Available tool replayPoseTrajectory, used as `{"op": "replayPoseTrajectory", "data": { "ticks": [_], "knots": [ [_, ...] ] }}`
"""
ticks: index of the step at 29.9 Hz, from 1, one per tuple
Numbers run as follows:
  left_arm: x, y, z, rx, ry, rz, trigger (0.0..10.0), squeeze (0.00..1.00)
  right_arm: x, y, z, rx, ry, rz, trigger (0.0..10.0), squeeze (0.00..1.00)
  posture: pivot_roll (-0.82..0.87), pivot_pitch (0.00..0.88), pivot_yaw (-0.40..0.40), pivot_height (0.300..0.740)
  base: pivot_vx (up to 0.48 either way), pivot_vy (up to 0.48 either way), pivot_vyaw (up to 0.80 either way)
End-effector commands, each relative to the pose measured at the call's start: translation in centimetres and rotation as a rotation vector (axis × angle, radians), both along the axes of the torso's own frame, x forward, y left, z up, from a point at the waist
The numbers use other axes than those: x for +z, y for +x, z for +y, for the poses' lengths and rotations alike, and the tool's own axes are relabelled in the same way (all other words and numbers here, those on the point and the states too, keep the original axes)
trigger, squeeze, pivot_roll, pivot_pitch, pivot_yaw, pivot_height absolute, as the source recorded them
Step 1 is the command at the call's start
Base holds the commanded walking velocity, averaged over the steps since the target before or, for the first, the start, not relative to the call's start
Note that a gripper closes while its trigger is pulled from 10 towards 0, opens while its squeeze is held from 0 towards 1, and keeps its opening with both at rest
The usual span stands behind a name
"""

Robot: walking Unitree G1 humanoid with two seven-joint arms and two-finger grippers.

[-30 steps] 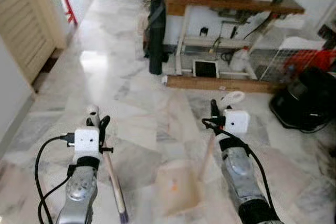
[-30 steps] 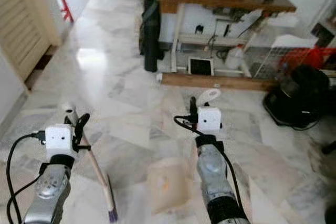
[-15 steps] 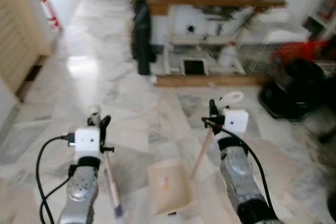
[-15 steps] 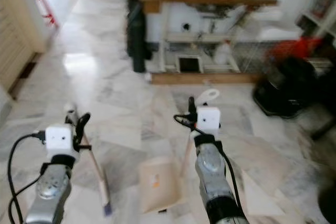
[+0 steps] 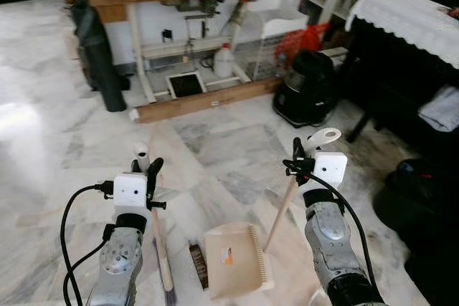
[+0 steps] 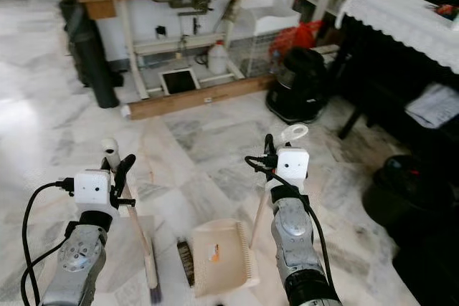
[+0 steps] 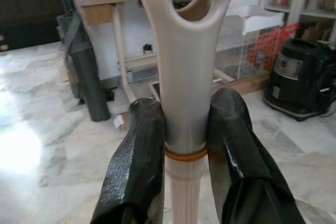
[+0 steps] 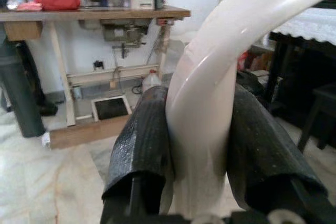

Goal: Sweep floor

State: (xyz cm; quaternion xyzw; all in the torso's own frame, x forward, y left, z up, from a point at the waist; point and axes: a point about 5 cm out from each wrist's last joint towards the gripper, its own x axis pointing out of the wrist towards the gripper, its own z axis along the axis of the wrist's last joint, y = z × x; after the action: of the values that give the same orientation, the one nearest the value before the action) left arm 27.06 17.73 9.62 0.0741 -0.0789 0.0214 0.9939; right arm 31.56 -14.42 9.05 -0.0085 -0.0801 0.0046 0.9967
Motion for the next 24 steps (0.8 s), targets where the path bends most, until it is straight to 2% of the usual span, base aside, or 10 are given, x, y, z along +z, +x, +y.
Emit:
{"op": "replayPoseTrajectory", "data": {
  "ticks": [1, 13, 20, 24],
  "knots": [
    [0.78, 0.09, 0.08, -0.005, 0.009, -0.037, 10.0, 0.00, 0.98, 0.31, 0.27, 0.005, 0.008, -0.044, 10.0, 0.00, 0.11, 0.052, -0.050, 0.740, 0.000, 0.000, 0.00],
    [0.79, 0.01, 0.21, 0.008, 0.020, -0.034, 10.0, 0.00, 0.96, 0.19, 0.37, 0.012, -0.003, -0.047, 10.0, 0.00, 0.11, 0.059, -0.048, 0.740, 0.000, 0.000, 0.00],
    [0.70, 0.03, 0.41, 0.020, 0.027, -0.028, 10.0, 0.00, 0.92, 0.10, 0.47, 0.019, -0.036, -0.049, 10.0, 0.00, 0.11, 0.062, -0.049, 0.740, 0.290, 0.000, 0.00],
    [0.70, 0.01, 0.40, 0.022, 0.025, -0.027, 10.0, 0.00, 0.88, 0.11, 0.54, 0.020, -0.020, -0.046, 10.0, 0.00, 0.11, 0.066, -0.050, 0.740, 0.304, 0.000, 0.00]
  ]
}}
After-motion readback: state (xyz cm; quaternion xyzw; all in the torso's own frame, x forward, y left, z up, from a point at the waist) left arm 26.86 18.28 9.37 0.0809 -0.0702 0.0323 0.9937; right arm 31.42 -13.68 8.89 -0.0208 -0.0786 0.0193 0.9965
